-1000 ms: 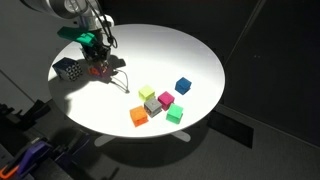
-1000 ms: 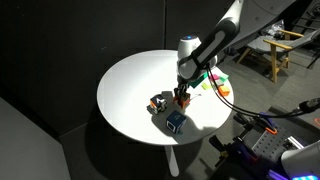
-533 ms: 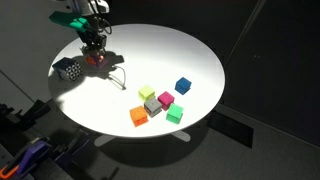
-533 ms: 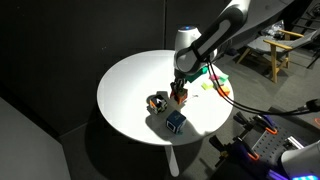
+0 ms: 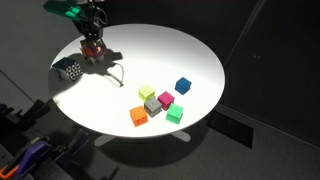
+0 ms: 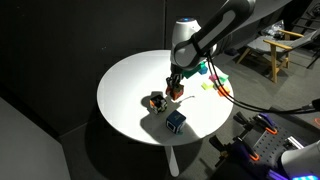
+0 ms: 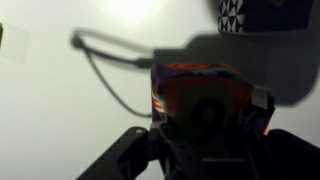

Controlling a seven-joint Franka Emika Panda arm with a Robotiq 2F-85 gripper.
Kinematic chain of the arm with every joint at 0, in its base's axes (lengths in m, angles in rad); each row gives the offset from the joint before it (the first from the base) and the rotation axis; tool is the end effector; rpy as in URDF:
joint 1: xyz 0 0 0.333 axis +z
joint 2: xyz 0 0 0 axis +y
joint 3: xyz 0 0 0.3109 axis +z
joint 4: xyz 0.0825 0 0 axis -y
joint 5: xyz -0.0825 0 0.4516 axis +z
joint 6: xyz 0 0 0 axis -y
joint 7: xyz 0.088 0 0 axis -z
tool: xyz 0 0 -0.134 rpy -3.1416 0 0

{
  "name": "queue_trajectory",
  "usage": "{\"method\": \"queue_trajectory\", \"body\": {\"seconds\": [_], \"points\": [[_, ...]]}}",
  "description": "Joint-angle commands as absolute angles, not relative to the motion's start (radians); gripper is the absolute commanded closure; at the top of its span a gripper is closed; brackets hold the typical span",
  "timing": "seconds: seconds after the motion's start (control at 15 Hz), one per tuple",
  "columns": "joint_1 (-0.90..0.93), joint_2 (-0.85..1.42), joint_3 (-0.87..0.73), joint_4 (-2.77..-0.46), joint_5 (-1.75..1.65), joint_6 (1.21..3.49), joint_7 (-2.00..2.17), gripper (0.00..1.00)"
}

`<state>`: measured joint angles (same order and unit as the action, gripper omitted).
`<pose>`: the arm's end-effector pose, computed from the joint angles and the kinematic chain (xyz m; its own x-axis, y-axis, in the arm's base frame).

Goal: Pick up the square toy on the right and put it on top of the square toy at the back of the table.

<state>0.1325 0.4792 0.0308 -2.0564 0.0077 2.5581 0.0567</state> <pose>0.6241 0.1037 0.1148 0.9951 0.0962 0.0215 0.0966 -0.9951 -0.0198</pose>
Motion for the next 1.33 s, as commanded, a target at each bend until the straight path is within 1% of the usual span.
{"method": "queue_trajectory", "body": {"seconds": [0.0,0.87,1.27], "points": [[0.122,0.471,0.060,-2.024,0.026,2.527,0.062,0.81],[0.173,0.539,0.065,-1.904,0.017,2.441,0.172,0.81],[0.210,0.579,0.054,-1.851,0.015,2.439,0.266,0.81]]}}
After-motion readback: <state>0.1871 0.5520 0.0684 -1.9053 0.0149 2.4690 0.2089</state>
